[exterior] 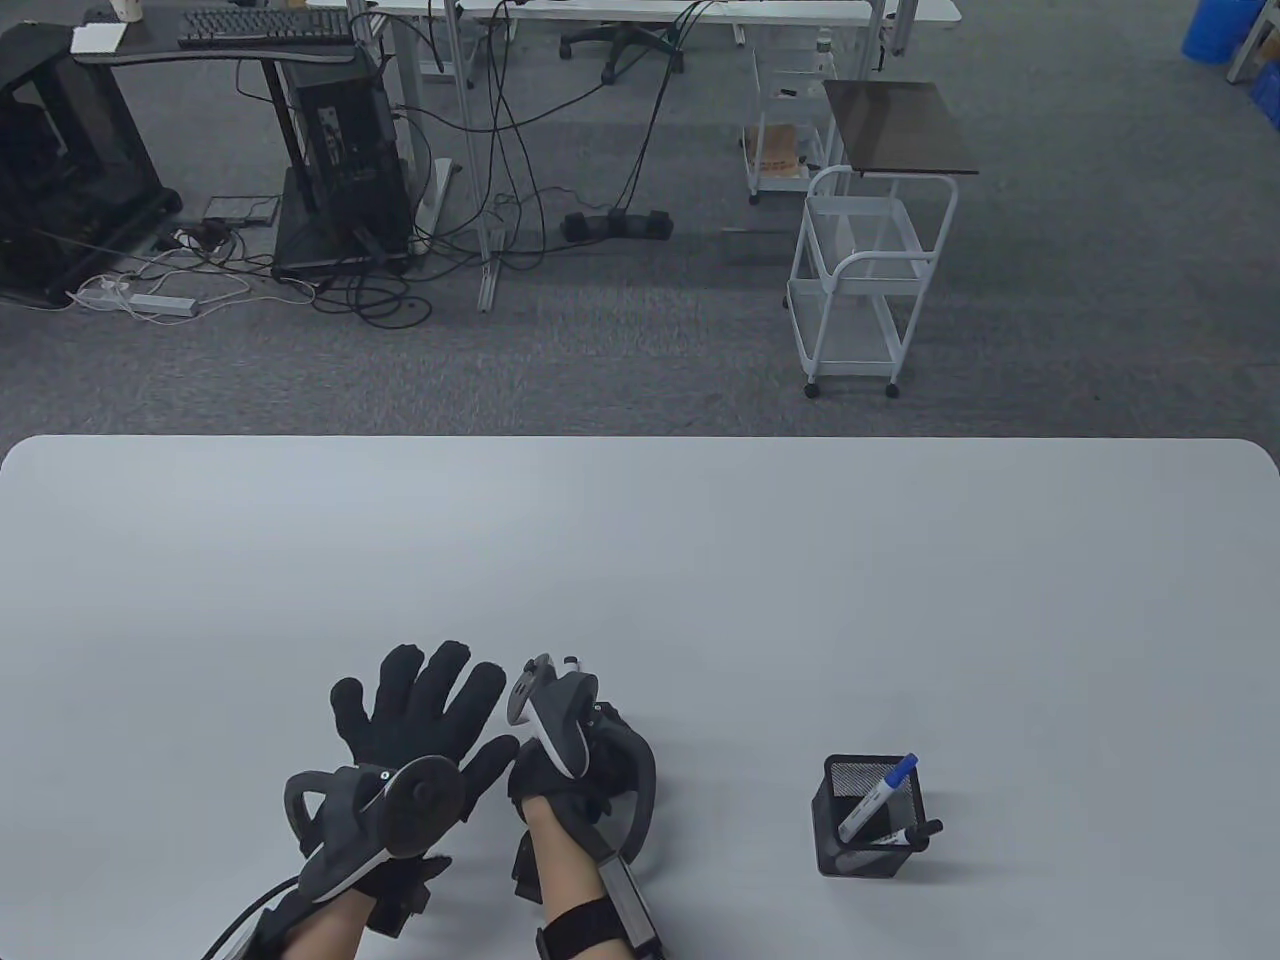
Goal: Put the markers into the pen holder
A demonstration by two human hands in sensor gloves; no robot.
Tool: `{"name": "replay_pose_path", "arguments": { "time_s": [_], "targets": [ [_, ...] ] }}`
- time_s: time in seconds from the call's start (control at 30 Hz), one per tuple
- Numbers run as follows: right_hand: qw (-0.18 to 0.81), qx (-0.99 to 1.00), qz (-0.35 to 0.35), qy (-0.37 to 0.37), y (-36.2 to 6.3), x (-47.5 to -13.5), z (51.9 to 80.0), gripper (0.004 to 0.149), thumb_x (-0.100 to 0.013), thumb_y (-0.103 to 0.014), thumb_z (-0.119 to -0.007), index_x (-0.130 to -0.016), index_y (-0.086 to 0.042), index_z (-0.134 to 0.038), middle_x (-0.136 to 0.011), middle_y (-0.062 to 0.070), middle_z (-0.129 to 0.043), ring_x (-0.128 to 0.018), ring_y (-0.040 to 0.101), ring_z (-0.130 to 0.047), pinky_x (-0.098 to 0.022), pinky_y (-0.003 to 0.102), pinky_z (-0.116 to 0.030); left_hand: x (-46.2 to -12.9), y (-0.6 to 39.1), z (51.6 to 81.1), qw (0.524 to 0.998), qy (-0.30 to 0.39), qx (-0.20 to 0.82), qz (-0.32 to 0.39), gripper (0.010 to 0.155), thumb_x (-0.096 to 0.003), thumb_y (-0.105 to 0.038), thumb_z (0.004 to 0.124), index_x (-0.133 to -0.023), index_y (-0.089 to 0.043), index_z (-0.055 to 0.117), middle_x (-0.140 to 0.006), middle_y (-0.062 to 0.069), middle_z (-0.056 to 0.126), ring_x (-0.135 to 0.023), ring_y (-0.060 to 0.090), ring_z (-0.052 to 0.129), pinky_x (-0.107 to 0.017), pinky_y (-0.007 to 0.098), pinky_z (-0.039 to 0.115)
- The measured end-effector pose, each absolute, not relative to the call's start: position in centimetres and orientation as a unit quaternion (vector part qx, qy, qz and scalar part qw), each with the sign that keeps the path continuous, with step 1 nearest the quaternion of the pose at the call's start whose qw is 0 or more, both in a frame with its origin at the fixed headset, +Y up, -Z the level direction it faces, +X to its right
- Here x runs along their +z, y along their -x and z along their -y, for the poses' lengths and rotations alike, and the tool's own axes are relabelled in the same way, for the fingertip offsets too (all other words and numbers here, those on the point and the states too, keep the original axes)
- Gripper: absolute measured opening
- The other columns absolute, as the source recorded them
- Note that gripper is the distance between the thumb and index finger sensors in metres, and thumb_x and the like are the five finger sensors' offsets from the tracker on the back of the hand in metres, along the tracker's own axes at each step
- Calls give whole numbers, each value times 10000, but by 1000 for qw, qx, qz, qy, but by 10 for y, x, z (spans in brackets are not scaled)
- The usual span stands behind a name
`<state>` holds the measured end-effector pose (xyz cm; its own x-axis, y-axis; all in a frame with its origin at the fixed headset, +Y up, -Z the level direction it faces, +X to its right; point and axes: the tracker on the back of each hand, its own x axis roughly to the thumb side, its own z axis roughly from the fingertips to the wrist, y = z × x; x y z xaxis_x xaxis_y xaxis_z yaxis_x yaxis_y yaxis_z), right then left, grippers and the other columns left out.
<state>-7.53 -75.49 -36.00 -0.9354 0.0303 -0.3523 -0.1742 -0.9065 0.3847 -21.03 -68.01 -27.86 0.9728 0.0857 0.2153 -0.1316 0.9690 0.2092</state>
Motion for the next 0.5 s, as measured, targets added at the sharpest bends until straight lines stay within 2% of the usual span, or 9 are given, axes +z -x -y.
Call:
{"name": "replay_pose_path", "arguments": {
  "time_s": [0.3, 0.5],
  "targets": [
    [45, 966, -192, 168, 73, -359, 751, 599, -662, -341, -705, -1020, 117, -560, -811, 215, -764, -586, 278, -907, -548, 682, -587, -277, 210, 680, 986, -116, 57, 106, 670, -574, -645, 594, -1192, -428, 455, -1337, -19, 379, -1248, 476, 367, -769, 788, 247],
    [49, 973, -172, 145, 69, -358, 748, 578, -639, -346, -748, -995, 90, -618, -787, 199, -801, -568, 276, -921, -560, 671, -597, -277, 210, 680, 986, -116, 59, 107, 668, -575, -644, 595, -1191, -426, 461, -1336, -18, 381, -1247, 476, 370, -768, 788, 247]
  ]
}}
